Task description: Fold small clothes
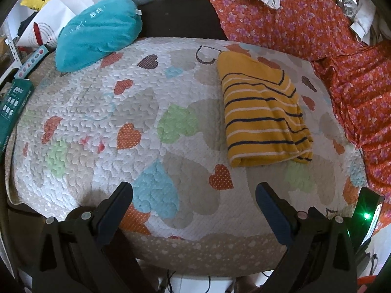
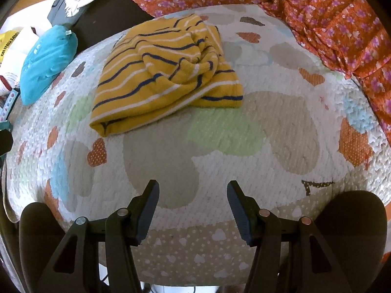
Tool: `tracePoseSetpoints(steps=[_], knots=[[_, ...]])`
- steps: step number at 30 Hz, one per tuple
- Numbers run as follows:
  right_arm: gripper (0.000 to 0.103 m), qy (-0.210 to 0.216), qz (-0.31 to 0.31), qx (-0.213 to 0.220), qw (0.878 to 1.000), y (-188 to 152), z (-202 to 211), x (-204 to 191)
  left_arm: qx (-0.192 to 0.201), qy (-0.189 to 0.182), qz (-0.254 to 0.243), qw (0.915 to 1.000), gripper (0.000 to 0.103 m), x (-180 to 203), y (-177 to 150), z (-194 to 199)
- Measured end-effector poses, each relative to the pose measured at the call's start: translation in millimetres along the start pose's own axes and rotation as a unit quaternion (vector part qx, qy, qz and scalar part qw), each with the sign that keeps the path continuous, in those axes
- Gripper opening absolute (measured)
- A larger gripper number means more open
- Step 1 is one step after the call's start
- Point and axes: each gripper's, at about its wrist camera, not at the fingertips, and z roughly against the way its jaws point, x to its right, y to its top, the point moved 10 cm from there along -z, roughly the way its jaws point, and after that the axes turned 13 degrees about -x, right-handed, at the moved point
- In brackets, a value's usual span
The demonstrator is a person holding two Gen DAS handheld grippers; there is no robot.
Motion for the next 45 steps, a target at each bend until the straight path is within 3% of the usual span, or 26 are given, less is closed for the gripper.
tracePoseSetpoints(steps=[15,21,25,29,33,37,39,45], knots=[[0.064,0.015,-0.006,0.015,1.0,-10.2,12.8,1.5,0.014,0.013,-0.014,0.9997,0.1,7.5,-12.8,13.5],[0.064,0.019,-0.008,0.014,1.0,-9.4,11.4,7.4,-0.002,0.014,-0.012,0.9998,0.1,8.7,-11.9,3.9],[0.064,0.028,-0.023,0.02,0.999,3.5,15.7,21.5,-0.024,-0.007,-0.012,0.9996,0.1,8.0,5.0,-12.1],[0.067,0.055,-0.054,0.031,0.997,42.7,24.4,43.5,-0.056,-0.047,-0.013,0.9972,0.1,9.4,41.9,-34.6],[0.08,0.111,-0.077,0.038,0.99,102.8,22.6,54.3,-0.069,-0.083,-0.025,0.9938,0.1,22.6,90.2,-65.8],[0.081,0.136,-0.079,0.034,0.987,162.8,0.7,55.0,-0.109,-0.146,-0.022,0.9829,0.1,42.5,127.2,-113.2],[0.081,0.141,-0.075,0.031,0.987,188.9,-13.1,53.4,-0.125,-0.161,-0.019,0.9789,0.1,50.6,139.4,-132.9],[0.085,0.18,-0.087,0.01,0.98,239.4,-45.4,43.7,-0.159,-0.221,-0.056,0.9605,0.1,86.9,163.5,-172.5]])
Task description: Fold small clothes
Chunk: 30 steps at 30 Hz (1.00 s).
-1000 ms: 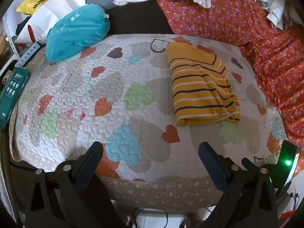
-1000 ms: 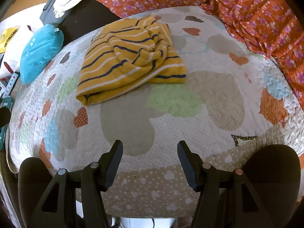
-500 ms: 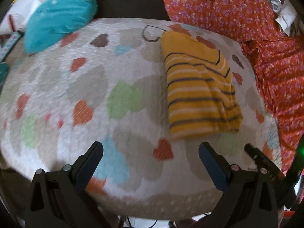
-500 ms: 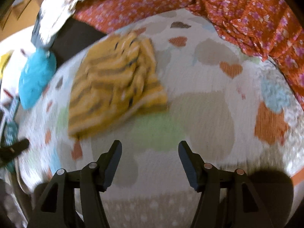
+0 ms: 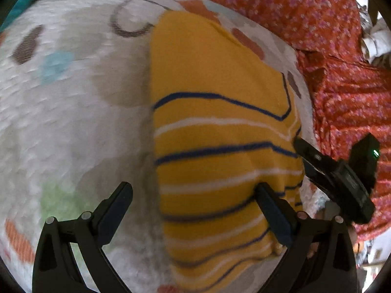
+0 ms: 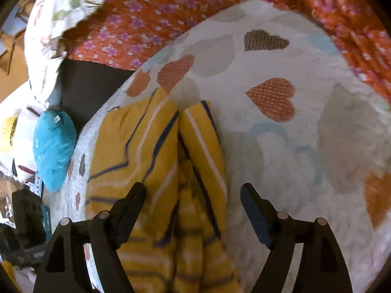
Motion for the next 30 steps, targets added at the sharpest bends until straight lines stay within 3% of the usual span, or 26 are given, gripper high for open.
tracePoseSetpoints(steps=[4,5,6,7,8,10,13,17,22,24,27,30], knots=[[0.088,0.023,-0.026,-0.023,0.999,8.9,-25.8,4.4,-0.016,-0.045,0.019,0.9987,0.099,7.8,13.5,-14.1],[0.087,0.031,-0.027,-0.02,0.999,8.9,-27.7,1.6,-0.018,-0.048,0.022,0.9984,0.084,10.6,14.8,-15.9],[0.075,0.038,-0.023,-0.02,0.999,7.5,-28.7,-3.0,-0.021,-0.047,0.023,0.9984,0.076,13.6,15.0,-16.0],[0.05,0.054,-0.02,-0.03,0.998,3.9,-30.9,-10.5,-0.023,-0.044,0.024,0.9985,0.067,16.0,14.3,-14.7],[0.047,0.071,-0.025,-0.04,0.996,2.1,-31.5,-18.1,-0.019,-0.043,0.023,0.9986,0.056,18.6,14.3,-9.1],[0.035,0.064,-0.021,-0.037,0.997,4.0,-25.6,-28.6,-0.011,-0.044,0.017,0.9988,0.045,21.7,13.9,6.2],[0.03,0.093,-0.012,-0.031,0.995,5.5,-9.9,-52.9,0.012,-0.058,0.016,0.9981,0.044,19.9,12.7,36.7],[0.029,0.126,0.016,-0.027,0.991,3.8,-3.2,-94.4,0.044,-0.05,0.033,0.9973,0.044,-3.2,7.8,73.8],[0.027,0.116,0.049,-0.044,0.991,-0.4,-31.0,-126.1,0.041,0.005,0.073,0.9965,0.048,-53.9,2.7,72.1],[0.027,0.076,0.057,-0.048,0.994,-5.4,-50.3,-121.6,0.022,0.036,0.083,0.9957,0.057,-71.8,1.7,56.0],[0.044,0.017,0.06,-0.042,0.997,-9.1,-58.7,-104.8,0.025,0.008,0.094,0.9953,0.059,-74.0,-1.0,55.4],[0.045,-0.017,0.076,-0.01,0.997,-9.8,-34.5,-102.3,0.056,0.011,0.093,0.994,0.059,-72.2,-8.7,77.4]])
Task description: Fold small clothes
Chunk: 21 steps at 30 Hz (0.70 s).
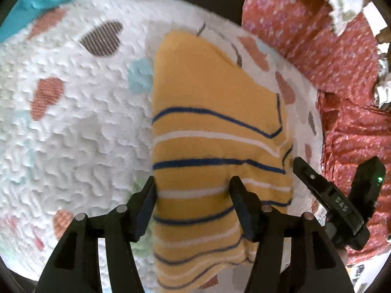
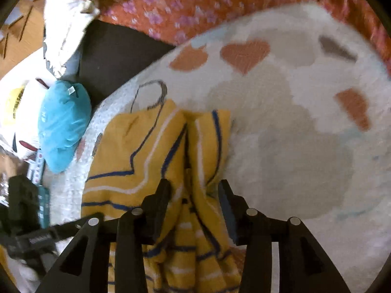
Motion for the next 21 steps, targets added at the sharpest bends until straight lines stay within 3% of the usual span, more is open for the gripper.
tracePoseSetpoints(steps=[4,9,10,11,13,19,21], knots=[[0.046,0.025,0.045,0.017,0.999,-11.5,33.6,-21.8,0.03,-0.018,0.011,0.9993,0.059,-4.5,-25.1,29.5],[0.043,0.003,0.074,-0.039,0.997,-50.0,3.1,-35.5,0.043,0.009,0.016,0.9989,0.059,-16.7,-65.7,42.8],[0.019,0.001,0.078,-0.049,0.996,-59.0,-5.8,-37.8,0.038,0.014,0.014,0.9991,0.059,-17.9,-74.2,39.5],[0.008,0.005,0.08,-0.059,0.995,-65.6,-10.4,-38.3,0.032,0.022,0.013,0.9991,0.059,-20.4,-82.3,35.0],[0.007,0.006,0.069,-0.061,0.996,-72.4,-10.6,-32.8,0.019,0.037,0.014,0.999,0.059,-27.1,-95.7,23.9],[0.004,-0.109,0.069,-0.051,0.99,-70.5,-2.7,6.0,0.01,0.037,0.02,0.9991,0.059,-31.7,-125.9,16.9],[0.006,-0.089,0.056,-0.051,0.993,-72.7,2.6,9.5,0.014,0.033,0.022,0.9991,0.059,-32.0,-132.8,20.1]])
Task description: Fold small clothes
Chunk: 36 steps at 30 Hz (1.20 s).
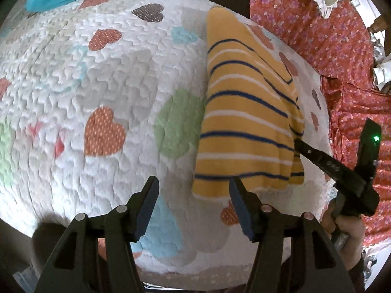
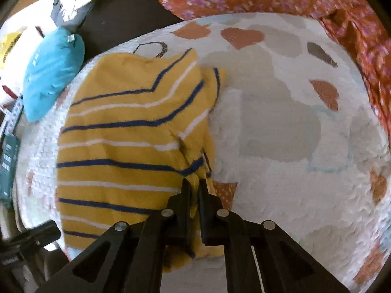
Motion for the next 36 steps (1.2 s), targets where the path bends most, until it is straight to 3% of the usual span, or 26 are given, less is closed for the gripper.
tracePoseSetpoints(steps=[3,5,6,7,10,11,12,19,22,24,27,30,33,36], knots=[[0.011,0.071,0.001,0.026,0.997,-11.3,27.3,-11.6,0.006,0.0,0.0,1.0,0.059,-3.1,-7.6,6.1],[0.027,0.077,0.027,0.03,0.996,-19.7,36.7,-25.3,0.007,-0.003,0.004,1.0,0.059,-5.0,-11.8,8.6],[0.044,0.076,0.043,0.03,0.996,-26.0,39.1,-33.0,0.007,-0.005,0.006,0.9999,0.059,-5.2,-13.5,9.3],[0.053,0.069,0.058,0.03,0.995,-31.9,38.3,-39.9,0.008,-0.006,0.008,0.9999,0.059,-6.0,-16.3,10.7],[0.051,0.032,0.096,0.025,0.995,-43.5,18.9,-54.8,0.012,-0.001,0.011,0.9999,0.059,-8.2,-25.8,15.7],[0.04,0.023,0.104,0.018,0.994,-46.4,11.4,-56.7,0.013,0.001,0.013,0.9998,0.059,-8.8,-28.7,17.9],[0.003,0.017,0.109,0.004,0.994,-48.8,2.0,-55.5,0.014,0.002,0.015,0.9998,0.059,-9.6,-31.7,20.2],[0.003,0.034,-0.044,-0.011,0.998,-54.0,-3.4,22.1,0.022,0.013,0.025,0.9994,0.059,-21.4,-54.0,32.5],[0.006,0.02,-0.029,-0.005,0.999,-57.8,4.5,20.4,0.031,0.022,0.02,0.9991,0.059,-16.3,-61.5,36.5],[0.013,0.015,-0.031,0.004,0.999,-63.2,13.0,19.6,0.042,0.031,0.011,0.9986,0.059,-11.1,-64.0,41.6],[0.014,0.022,-0.044,0.006,0.999,-74.0,21.8,23.1,0.078,0.066,-0.011,0.9947,0.059,-1.8,-65.4,57.7],[0.014,0.017,-0.044,0.016,0.999,-93.7,34.2,21.7,0.15,0.132,-0.032,0.9794,0.059,5.7,-64.1,88.2],[0.015,0.019,-0.033,0.029,0.999,-112.6,46.7,10.7,0.239,0.198,-0.055,0.949,0.069,17.9,-66.6,127.9],[0.026,0.018,-0.016,0.049,0.999,-128.8,60.9,-6.2,0.331,0.227,-0.06,0.9139,0.092,30.7,-74.3,173.2]])
